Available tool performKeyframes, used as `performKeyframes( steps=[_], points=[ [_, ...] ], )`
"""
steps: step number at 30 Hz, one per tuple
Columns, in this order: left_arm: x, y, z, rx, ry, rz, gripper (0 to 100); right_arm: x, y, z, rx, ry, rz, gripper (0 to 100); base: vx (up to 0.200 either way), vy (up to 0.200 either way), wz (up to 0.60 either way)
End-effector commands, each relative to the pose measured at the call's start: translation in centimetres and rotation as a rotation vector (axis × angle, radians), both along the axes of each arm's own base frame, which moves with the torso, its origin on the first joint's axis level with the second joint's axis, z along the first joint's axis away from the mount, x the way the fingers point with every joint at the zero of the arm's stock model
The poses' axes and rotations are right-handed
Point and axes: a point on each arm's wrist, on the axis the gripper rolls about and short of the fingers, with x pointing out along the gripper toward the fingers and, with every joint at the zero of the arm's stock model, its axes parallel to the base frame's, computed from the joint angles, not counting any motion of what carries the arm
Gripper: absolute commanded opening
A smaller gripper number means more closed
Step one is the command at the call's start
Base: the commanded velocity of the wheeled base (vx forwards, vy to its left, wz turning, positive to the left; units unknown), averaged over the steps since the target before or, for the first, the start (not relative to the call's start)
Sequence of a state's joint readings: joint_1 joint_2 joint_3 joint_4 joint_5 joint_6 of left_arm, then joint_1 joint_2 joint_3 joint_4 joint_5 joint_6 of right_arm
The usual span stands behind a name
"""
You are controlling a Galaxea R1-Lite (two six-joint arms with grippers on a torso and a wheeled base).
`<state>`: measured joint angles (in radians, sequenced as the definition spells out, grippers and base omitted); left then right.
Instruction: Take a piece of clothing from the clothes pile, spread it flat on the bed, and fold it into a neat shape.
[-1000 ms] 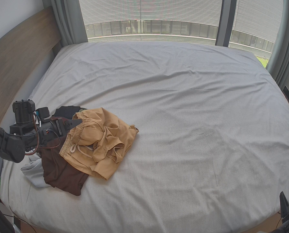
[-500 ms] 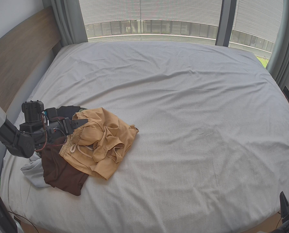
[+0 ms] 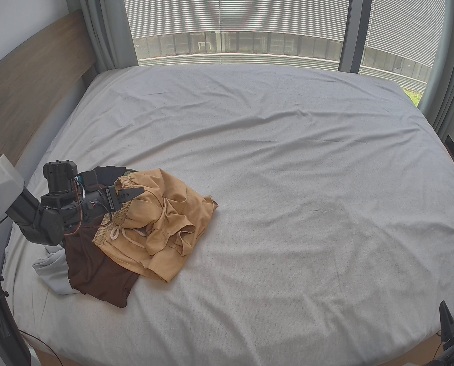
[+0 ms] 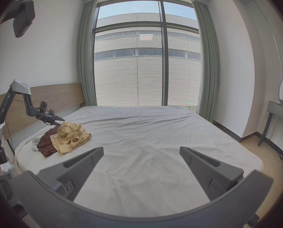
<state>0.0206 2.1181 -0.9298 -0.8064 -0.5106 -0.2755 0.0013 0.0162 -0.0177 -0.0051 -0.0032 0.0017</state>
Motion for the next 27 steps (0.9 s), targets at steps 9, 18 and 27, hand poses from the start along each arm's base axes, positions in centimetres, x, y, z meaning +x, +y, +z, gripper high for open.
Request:
performKeyframes(
  steps=[9,18,27],
  points=[
    [1.2,-0.2,-1.4,-0.024,0.004,-0.031,100,0.1,0.0,-0.5,0.001,0.010,-0.003,100,0.000,0.000,0.00],
    [1.7,-0.4,-1.9,-0.028,0.011,-0.034,100,0.1,0.0,-0.5,0.001,0.010,-0.003,100,0.000,0.000,0.00],
    [2.2,-0.2,-2.2,-0.028,0.006,-0.029,100,0.1,0.0,-0.5,0.001,0.010,0.000,100,0.000,0.000,0.00]
  ],
)
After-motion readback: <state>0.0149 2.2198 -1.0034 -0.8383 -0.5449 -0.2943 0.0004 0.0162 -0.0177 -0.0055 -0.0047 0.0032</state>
